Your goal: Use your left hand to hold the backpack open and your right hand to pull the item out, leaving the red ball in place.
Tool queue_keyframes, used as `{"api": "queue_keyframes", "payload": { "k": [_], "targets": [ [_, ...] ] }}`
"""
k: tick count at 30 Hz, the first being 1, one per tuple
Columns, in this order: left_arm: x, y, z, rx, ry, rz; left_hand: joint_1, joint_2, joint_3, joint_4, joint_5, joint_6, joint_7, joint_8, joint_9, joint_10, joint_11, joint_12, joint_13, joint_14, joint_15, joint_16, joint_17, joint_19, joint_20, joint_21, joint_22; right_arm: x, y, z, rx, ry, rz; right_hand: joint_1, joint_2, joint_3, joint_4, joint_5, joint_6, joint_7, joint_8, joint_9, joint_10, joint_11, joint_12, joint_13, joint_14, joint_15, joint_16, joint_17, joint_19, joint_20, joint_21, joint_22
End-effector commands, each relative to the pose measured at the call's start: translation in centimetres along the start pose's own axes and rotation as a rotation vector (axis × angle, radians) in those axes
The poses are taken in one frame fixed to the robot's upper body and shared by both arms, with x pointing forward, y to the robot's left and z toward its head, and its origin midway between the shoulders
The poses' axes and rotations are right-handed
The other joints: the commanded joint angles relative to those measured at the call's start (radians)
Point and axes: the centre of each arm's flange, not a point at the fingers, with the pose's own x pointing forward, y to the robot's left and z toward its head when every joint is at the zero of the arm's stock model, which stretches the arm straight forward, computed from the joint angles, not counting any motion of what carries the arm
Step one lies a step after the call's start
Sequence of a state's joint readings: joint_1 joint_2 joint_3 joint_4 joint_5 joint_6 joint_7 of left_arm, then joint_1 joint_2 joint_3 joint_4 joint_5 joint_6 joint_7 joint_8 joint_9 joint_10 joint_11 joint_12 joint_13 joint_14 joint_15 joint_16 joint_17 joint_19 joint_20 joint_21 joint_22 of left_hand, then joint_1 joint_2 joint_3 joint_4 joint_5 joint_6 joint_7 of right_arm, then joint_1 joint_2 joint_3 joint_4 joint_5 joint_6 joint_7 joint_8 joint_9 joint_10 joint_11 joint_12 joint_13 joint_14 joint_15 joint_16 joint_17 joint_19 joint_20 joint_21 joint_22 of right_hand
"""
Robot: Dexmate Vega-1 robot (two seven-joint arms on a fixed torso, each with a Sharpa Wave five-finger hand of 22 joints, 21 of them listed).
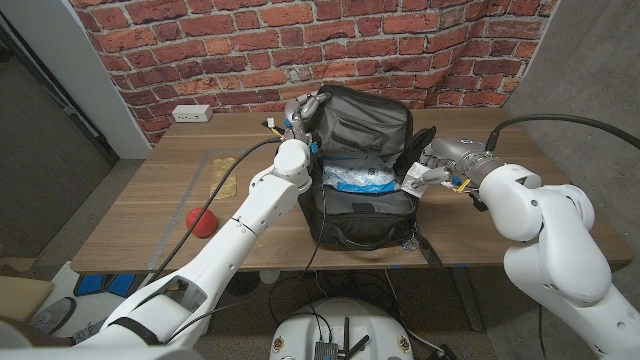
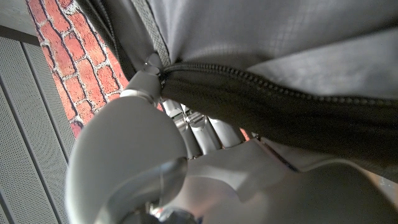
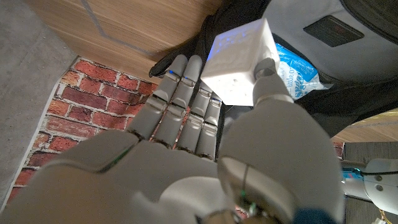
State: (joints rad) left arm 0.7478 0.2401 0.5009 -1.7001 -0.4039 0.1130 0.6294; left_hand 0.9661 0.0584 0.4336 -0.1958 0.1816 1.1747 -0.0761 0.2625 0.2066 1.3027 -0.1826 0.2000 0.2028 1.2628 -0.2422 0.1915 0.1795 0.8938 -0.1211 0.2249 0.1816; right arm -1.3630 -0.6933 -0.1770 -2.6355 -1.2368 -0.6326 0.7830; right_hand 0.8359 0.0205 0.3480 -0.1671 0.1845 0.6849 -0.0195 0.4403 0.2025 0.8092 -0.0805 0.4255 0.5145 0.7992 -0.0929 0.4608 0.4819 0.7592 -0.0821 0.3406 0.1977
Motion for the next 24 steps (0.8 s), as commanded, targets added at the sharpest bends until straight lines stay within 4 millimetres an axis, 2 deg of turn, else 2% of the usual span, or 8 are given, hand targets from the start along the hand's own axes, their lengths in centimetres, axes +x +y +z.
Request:
{"api": "queue_keyframes", "payload": {
  "k": [1, 16, 24],
  "targets": [
    [-1.2, 0.3, 0.1, -0.008, 0.020, 0.033, 0.003, 0.013, 0.032, 0.024, 0.005, 0.006, 0.005, 0.003, 0.003, 0.004, -0.007, 0.003, 0.003, 0.007, 0.003, 0.001, 0.003, 0.007, -0.081, -0.005, 0.003, 0.1, -0.1, -2.7, -0.016, 0.032, 0.008, 0.068, 0.076, 0.010, 0.007, 0.008, 0.071, -0.065, 0.005, 0.005, 0.110, -0.106, 0.000, 0.001, 0.004, -0.130, -0.004, 0.001, -0.001, -0.094, 0.006, 0.004],
    [-1.7, -0.3, 0.8, -0.005, 0.046, 0.019, 0.002, 0.013, 0.033, 0.023, 0.005, 0.005, 0.005, 0.003, 0.003, 0.001, -0.003, 0.003, 0.005, 0.005, 0.003, 0.001, 0.003, 0.006, -0.081, -0.006, 0.003, 0.9, 0.1, -5.8, 0.017, 0.051, -0.019, 0.067, 0.077, 0.010, 0.007, 0.009, 0.077, -0.064, 0.006, 0.005, 0.111, -0.105, -0.004, 0.001, 0.007, -0.131, -0.008, 0.002, -0.004, -0.095, 0.008, 0.004],
    [-1.1, 0.7, 1.5, -0.003, 0.107, -0.062, 0.001, 0.012, 0.034, 0.024, 0.005, 0.002, 0.002, 0.002, 0.003, -0.005, -0.003, 0.001, 0.006, -0.002, 0.003, -0.002, 0.002, 0.003, -0.081, -0.007, 0.002, 2.3, -0.4, -6.9, 0.008, 0.059, -0.037, 0.065, 0.075, 0.009, 0.008, 0.009, 0.074, -0.066, 0.005, 0.005, 0.112, -0.105, -0.007, 0.001, 0.005, -0.130, -0.012, 0.002, -0.014, -0.094, 0.006, 0.004]
  ]
}}
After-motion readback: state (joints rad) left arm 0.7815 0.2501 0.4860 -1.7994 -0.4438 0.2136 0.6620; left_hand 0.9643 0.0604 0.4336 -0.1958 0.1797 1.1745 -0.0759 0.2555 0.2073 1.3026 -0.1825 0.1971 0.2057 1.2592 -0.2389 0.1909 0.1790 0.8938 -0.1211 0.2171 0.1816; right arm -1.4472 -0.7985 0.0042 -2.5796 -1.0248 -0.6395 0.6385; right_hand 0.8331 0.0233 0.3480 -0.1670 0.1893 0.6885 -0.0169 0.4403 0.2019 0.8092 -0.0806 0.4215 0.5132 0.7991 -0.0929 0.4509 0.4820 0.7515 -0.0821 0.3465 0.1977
